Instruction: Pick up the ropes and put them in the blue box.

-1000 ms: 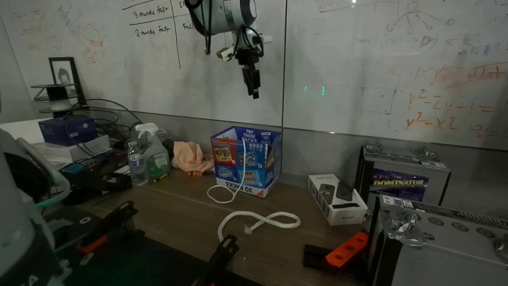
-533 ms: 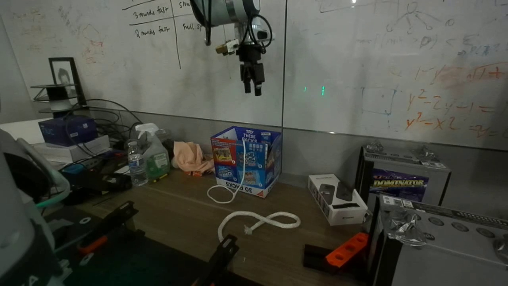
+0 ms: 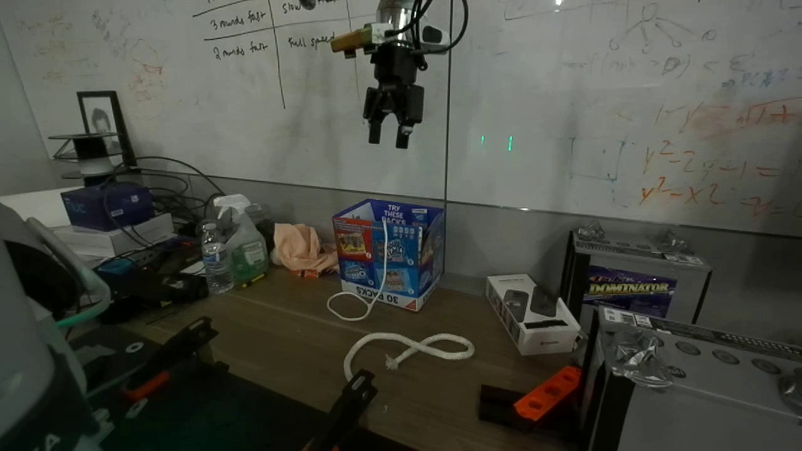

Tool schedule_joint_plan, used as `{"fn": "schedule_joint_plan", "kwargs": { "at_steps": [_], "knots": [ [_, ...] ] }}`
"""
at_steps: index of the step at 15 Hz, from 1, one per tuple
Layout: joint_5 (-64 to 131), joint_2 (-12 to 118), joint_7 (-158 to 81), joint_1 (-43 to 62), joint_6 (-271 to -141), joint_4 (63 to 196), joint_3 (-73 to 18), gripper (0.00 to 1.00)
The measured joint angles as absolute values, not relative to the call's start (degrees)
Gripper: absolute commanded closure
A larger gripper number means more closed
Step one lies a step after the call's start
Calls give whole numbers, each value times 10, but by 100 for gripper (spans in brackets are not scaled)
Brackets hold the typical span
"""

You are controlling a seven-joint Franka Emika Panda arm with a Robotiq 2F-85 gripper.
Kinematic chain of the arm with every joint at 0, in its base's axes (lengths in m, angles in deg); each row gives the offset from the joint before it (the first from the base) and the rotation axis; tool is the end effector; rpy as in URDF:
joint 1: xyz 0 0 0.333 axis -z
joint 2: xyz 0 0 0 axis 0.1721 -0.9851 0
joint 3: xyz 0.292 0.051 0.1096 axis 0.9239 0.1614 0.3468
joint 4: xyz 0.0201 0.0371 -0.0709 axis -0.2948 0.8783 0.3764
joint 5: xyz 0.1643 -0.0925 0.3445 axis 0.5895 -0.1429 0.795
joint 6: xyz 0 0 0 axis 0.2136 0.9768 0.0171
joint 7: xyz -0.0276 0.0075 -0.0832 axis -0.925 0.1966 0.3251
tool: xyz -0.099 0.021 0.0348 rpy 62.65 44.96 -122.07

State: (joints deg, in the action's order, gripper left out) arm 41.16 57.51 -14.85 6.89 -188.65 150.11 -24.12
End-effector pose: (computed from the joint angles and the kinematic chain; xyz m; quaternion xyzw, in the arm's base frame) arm 0.5800 0.0303 0.3524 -0.9682 0.2375 0.0771 0.0123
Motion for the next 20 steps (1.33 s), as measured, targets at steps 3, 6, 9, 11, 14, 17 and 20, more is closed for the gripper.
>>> {"fn": "schedule_joint_plan", "kwargs": {
  "at_steps": [3,6,9,11,14,17,20],
  "knots": [
    [440,599,-200,71,-1923,1591,-239,0],
    [463,591,-237,69,-2016,1673,-225,0],
    [488,559,-269,64,-2152,1737,-205,0],
    [515,522,-298,62,-2244,1759,-189,0],
    [551,454,-339,67,-2346,1757,-158,0],
    [555,388,-355,77,-2402,1726,-127,0],
    [547,324,-360,78,-2424,1676,-117,0]
  ]
}}
